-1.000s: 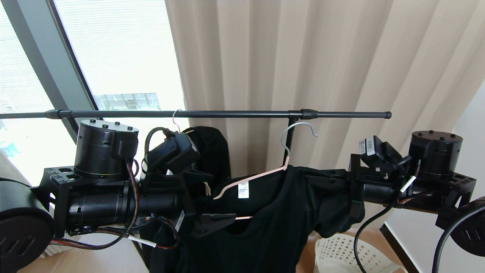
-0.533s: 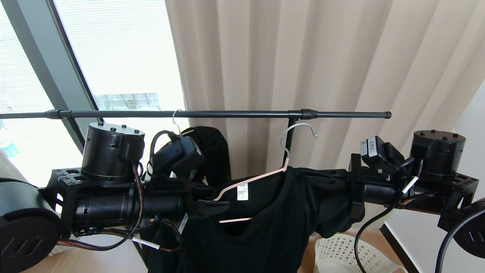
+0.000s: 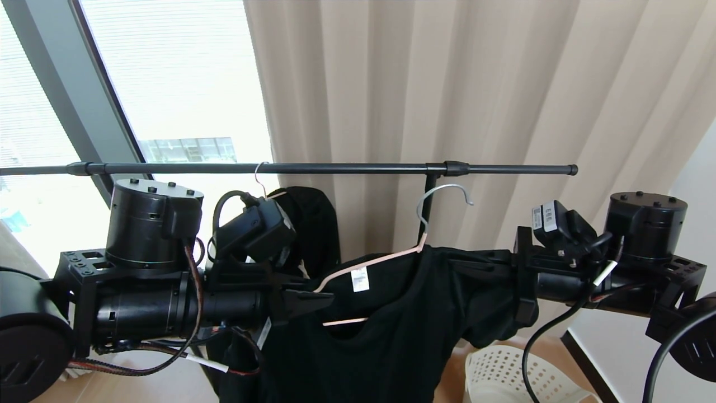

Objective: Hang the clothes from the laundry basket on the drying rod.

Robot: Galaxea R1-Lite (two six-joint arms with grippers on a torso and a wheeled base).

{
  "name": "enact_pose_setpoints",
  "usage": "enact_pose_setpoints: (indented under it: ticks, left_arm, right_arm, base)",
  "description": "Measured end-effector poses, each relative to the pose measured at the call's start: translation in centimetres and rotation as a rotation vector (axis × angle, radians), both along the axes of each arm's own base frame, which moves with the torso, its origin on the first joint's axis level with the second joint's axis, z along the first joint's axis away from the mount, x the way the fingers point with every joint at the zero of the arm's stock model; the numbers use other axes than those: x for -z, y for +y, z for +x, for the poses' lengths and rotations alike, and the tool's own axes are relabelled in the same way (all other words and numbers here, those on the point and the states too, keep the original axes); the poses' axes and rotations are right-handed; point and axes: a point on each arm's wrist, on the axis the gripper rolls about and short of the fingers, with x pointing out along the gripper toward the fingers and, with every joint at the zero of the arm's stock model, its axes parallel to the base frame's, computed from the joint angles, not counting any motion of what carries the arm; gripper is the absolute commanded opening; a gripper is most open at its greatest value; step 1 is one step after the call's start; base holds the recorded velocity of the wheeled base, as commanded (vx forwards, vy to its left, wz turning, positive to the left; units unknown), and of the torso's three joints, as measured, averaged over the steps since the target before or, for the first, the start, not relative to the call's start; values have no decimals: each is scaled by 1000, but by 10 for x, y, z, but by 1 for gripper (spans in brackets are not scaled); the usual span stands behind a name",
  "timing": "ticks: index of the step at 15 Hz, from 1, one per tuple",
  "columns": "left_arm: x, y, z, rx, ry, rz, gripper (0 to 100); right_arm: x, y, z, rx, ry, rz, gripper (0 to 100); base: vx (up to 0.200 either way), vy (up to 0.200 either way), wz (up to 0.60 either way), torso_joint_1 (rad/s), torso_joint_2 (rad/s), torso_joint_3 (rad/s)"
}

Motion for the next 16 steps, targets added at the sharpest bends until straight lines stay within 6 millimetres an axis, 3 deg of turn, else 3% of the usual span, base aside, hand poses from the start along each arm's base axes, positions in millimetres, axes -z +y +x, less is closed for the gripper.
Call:
enact_pose_setpoints:
  ticks: [10,16]
  left_arm:
    - [-6,28,-22,-57,-22,-21,0]
    - [-9,42,-43,-65,-54,-35,0]
  right_arm:
    - [-3,-17,-3,38,-85,-39,100]
    - [-1,-30,12,94,-83,-42,100]
  base:
    - [0,0,0,0,0,0]
    - [0,0,0,0,0,0]
